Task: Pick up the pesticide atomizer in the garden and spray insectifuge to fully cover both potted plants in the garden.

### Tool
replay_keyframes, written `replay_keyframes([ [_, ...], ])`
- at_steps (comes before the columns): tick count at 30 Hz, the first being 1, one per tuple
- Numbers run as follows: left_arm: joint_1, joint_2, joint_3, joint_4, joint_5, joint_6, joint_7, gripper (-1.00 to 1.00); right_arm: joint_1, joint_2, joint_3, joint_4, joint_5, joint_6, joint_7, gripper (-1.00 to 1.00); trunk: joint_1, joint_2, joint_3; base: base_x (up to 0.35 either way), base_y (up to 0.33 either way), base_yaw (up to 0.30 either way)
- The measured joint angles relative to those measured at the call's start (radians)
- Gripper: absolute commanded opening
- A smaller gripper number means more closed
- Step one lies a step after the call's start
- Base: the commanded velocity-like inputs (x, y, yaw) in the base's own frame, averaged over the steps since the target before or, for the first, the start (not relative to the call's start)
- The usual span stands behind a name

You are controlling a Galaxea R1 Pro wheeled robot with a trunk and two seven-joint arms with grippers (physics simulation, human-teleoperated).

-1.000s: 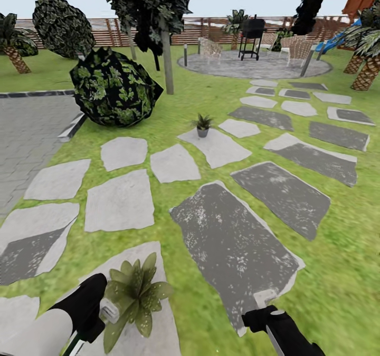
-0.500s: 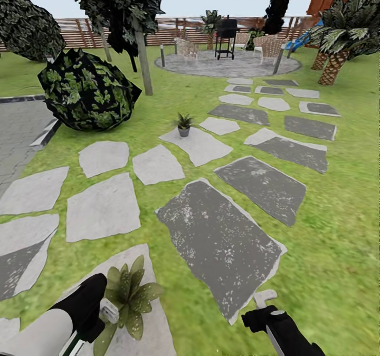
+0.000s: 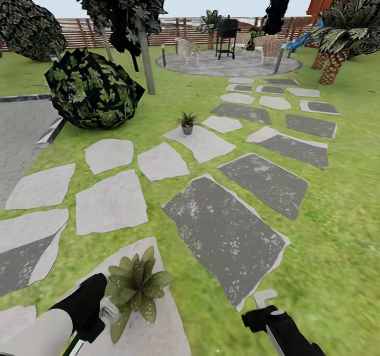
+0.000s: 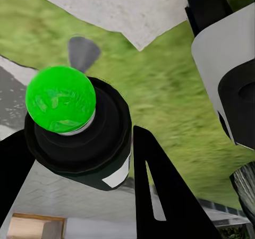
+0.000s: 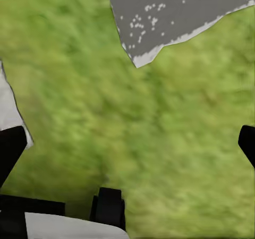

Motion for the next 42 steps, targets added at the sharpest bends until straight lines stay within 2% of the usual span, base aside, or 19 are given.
replay_keyframes([
  [8,0.000,0.000,0.000,0.000,0.000,0.000,0.000,-1.00,0.000,0.000,0.000,0.000,0.000,0.000,0.000,1.00,0.000,0.000,0.000,-0.058,0.329,-0.034],
  [20,0.000,0.000,0.000,0.000,-0.001,0.000,0.000,-1.00,0.000,0.000,0.000,0.000,0.000,0.000,0.000,1.00,0.000,0.000,0.000,0.000,0.336,-0.287],
  [35,0.000,0.000,0.000,0.001,0.000,-0.001,0.000,-1.00,0.000,0.000,-0.001,0.000,0.000,0.001,0.000,1.00,0.000,0.000,0.000,0.000,0.018,-0.299],
  [42,0.000,0.000,0.000,0.000,0.000,0.000,0.000,-1.00,0.000,0.000,0.001,0.000,0.000,0.000,0.000,1.00,0.000,0.000,0.000,-0.131,0.176,-0.041],
])
